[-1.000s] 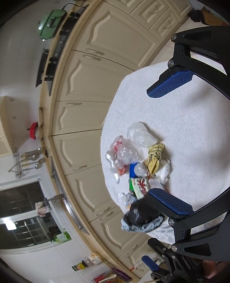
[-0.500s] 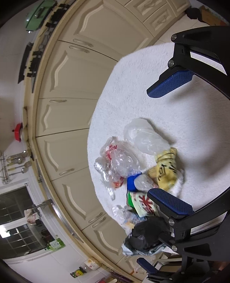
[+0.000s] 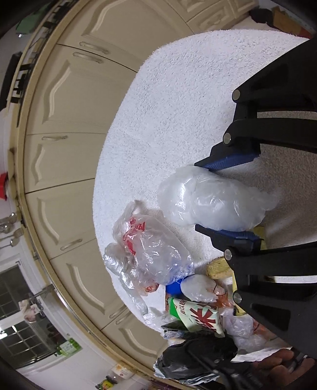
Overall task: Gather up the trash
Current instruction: 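Grasp the clear plastic bag with the right tool while the left tool grasps the black bag, then lift both held bags and carry them toward the wastebasket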
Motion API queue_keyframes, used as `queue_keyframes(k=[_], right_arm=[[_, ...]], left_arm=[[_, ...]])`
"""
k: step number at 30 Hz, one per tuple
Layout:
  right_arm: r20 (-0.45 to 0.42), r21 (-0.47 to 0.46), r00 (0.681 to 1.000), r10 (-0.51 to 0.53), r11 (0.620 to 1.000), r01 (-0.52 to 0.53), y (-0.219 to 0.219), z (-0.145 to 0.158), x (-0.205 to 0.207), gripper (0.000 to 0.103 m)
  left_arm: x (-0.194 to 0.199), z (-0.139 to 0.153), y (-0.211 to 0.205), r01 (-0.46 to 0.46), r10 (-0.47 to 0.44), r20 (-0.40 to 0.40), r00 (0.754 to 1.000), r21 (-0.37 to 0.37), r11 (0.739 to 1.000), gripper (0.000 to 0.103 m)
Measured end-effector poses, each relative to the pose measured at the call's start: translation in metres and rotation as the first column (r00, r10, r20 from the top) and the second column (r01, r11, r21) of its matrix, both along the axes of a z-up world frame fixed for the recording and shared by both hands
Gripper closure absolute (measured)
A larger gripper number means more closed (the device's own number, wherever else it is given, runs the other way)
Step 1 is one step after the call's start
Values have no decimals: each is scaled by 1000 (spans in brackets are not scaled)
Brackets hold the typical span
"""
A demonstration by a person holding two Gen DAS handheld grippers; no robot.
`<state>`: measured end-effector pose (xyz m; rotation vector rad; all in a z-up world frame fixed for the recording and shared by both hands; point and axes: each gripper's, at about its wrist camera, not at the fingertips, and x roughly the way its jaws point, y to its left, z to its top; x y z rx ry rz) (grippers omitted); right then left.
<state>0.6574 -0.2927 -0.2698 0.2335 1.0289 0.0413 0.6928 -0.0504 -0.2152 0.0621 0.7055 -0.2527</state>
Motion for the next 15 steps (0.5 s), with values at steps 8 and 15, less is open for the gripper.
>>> queue_keyframes(k=[8, 15], right_arm=[[45, 33, 999, 2, 999, -3, -7, 17, -34, 61], [82, 45, 997, 3, 999, -7, -13, 37, -68, 61]], left_arm=[[-11, 14, 27, -62, 67, 51, 996, -89, 994, 30], [-47, 29, 33, -66, 84, 152, 985, -120, 991, 30]])
